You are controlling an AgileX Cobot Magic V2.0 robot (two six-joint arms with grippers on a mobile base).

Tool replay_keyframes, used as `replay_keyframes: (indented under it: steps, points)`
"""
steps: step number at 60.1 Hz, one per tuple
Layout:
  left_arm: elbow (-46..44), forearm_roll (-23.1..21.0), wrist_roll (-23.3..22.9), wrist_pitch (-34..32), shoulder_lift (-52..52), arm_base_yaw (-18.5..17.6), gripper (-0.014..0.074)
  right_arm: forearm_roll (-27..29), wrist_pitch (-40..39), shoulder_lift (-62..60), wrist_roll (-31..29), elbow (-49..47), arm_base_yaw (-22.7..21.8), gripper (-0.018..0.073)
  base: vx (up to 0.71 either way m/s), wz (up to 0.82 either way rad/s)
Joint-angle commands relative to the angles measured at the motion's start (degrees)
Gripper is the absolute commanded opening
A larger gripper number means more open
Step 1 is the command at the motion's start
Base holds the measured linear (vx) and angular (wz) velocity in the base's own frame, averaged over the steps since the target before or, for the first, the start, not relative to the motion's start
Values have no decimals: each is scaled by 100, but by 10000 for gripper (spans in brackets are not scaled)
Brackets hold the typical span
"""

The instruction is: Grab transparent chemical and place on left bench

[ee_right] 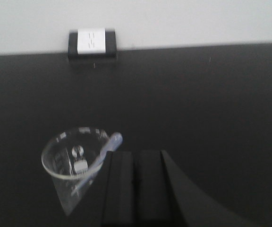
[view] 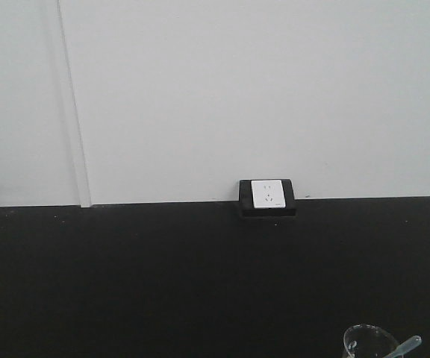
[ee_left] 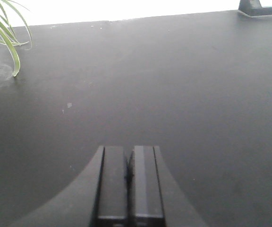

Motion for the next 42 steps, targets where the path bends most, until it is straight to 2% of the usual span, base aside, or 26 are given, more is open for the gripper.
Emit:
replay_keyframes:
  steps: [1, 8, 19, 26, 34, 42]
  points:
    - [93, -4, -45, -449, -110, -10, -3, 81, -576, 479, 11, -204, 8, 211, 0, 0]
    - [93, -4, -45, -449, -110, -10, -3, 70, -1066, 1003, 19, -204, 8, 328, 0, 0]
    - [93, -4, -45, -449, -110, -10, -3, 70, -2061, 1822, 186, -204, 8, 453, 0, 0]
    - [93, -4, -45, -449, -110, -10, -3, -148, -2768, 2272, 558, -204, 8, 468, 0, 0]
    - [93, -4, -45, -449, -110, -10, -3, -852, -3702, 2925, 1051, -238, 8, 460, 0, 0]
    - [93, -4, -45, -449, -110, -10, -3, -827, -4040, 3532, 1028, -400, 8, 457, 0, 0]
